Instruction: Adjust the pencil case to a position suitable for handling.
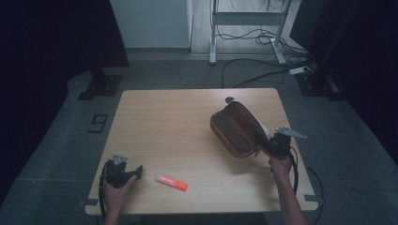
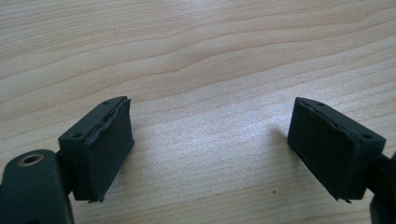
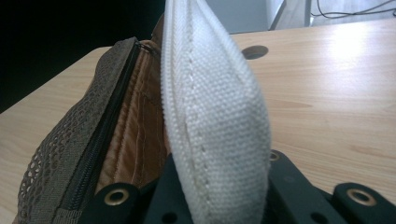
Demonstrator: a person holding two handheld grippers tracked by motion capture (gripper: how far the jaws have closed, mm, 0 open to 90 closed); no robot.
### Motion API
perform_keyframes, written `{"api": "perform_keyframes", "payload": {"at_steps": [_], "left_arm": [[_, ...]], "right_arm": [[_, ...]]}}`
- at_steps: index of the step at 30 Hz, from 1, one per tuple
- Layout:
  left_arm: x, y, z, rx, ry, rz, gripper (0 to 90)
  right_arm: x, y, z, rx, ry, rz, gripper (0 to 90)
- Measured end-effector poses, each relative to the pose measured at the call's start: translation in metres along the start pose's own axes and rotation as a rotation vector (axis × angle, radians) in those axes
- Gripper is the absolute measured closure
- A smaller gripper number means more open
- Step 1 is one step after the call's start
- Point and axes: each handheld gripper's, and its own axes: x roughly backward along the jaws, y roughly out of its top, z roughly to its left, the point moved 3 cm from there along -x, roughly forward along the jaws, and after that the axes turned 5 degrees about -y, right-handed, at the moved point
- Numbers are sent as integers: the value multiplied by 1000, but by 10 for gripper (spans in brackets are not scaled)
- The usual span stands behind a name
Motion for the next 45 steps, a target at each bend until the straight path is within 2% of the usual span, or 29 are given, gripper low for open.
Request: {"api": "perform_keyframes", "payload": {"at_steps": [11,14,20,27,37,45], "left_arm": [[0,0,0,-1,-1,0,139],[0,0,0,-1,-1,1,139],[0,0,0,-1,-1,0,139],[0,0,0,-1,-1,0,140],[0,0,0,-2,-1,0,140],[0,0,0,-1,-1,0,140]], "right_arm": [[0,2,10,46,35,2,827],[1,2,15,77,71,-5,827],[0,2,22,105,103,-9,827],[-1,1,29,114,135,-6,827],[-6,-4,40,143,210,12,826],[-11,-9,49,178,245,38,825]]}}
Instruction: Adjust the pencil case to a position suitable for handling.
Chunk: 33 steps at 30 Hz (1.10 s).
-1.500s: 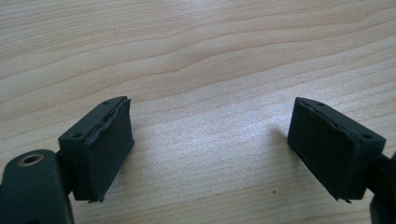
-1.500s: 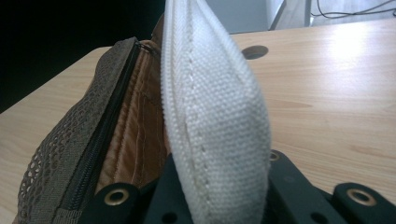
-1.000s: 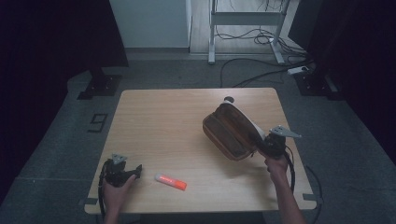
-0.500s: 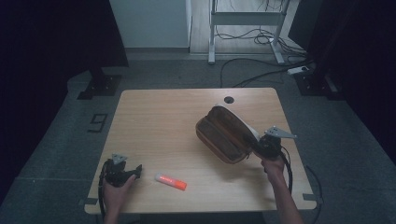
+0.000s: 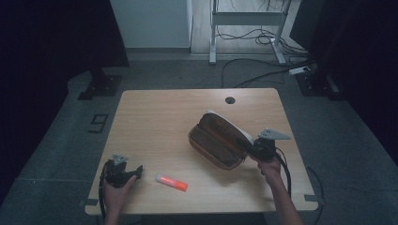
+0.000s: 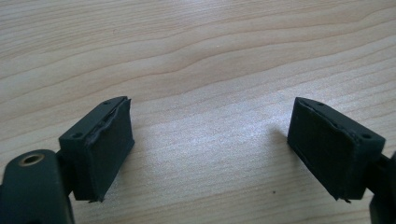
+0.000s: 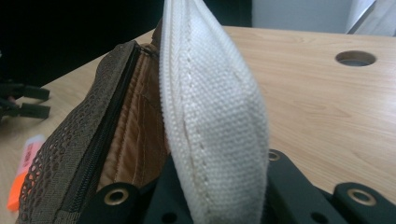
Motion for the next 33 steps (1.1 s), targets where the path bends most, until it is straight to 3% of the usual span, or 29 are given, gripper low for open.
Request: {"api": "perform_keyframes", "payload": {"at_steps": [14,23,28,33], "left_arm": [[0,0,0,-1,0,0,140],[0,0,0,-1,0,0,140],[0,0,0,-1,0,0,140],[0,0,0,-1,0,0,140]], "right_arm": [[-17,-12,10,41,75,87,821],[-25,-19,7,41,47,127,807],[-27,-24,5,65,-5,122,782],[-27,-26,3,80,-27,137,760]]}}
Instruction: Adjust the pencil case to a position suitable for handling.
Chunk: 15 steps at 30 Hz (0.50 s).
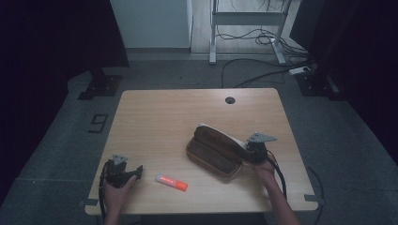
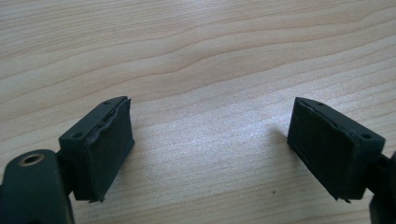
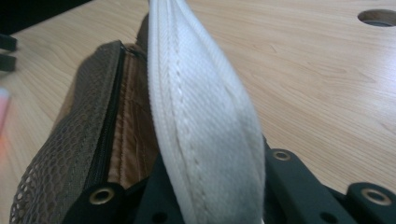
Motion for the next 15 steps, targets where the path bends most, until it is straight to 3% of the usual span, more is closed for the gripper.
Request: {"api": "perform_keyframes", "payload": {"at_steps": [6,7,9,15], "left_arm": [[0,0,0,0,0,0,141],[0,0,0,0,0,0,141],[0,0,0,0,0,0,141],[0,0,0,0,0,0,141]], "right_arm": [[4,2,-2,12,-7,-5,654],[11,5,-4,18,-34,-23,573],[17,7,-7,4,-51,-45,522],[30,11,-11,-1,-77,-65,439]]}}
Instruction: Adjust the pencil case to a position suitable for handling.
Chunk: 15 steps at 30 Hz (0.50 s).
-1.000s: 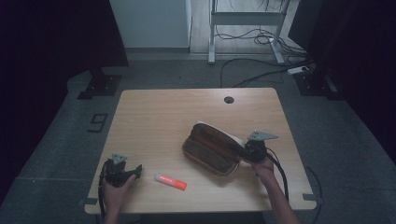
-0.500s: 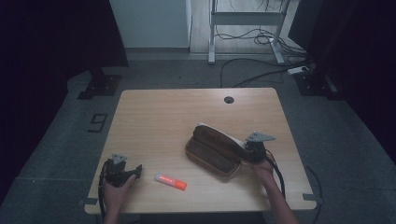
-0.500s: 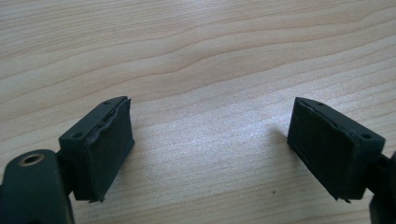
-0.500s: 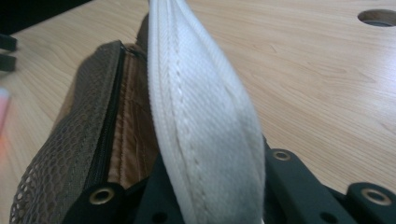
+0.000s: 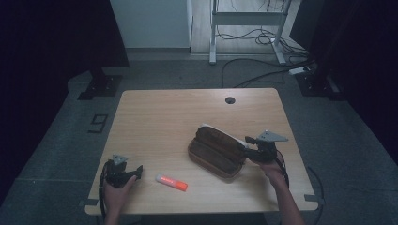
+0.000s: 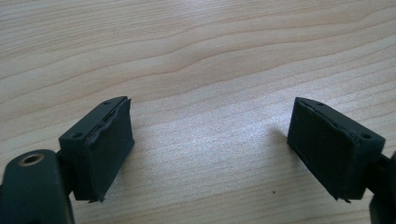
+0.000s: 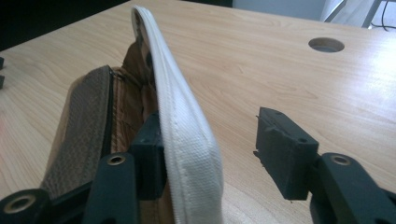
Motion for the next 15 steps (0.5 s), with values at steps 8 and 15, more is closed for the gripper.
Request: {"api": "perform_keyframes", "payload": {"at_steps": [8,15], "left_arm": [[0,0,0,0,0,0,141],[0,0,0,0,0,0,141]], "right_arm": [[5,8,7,7,5,-23,370],[16,17,13,7,-9,-73,342]]}}
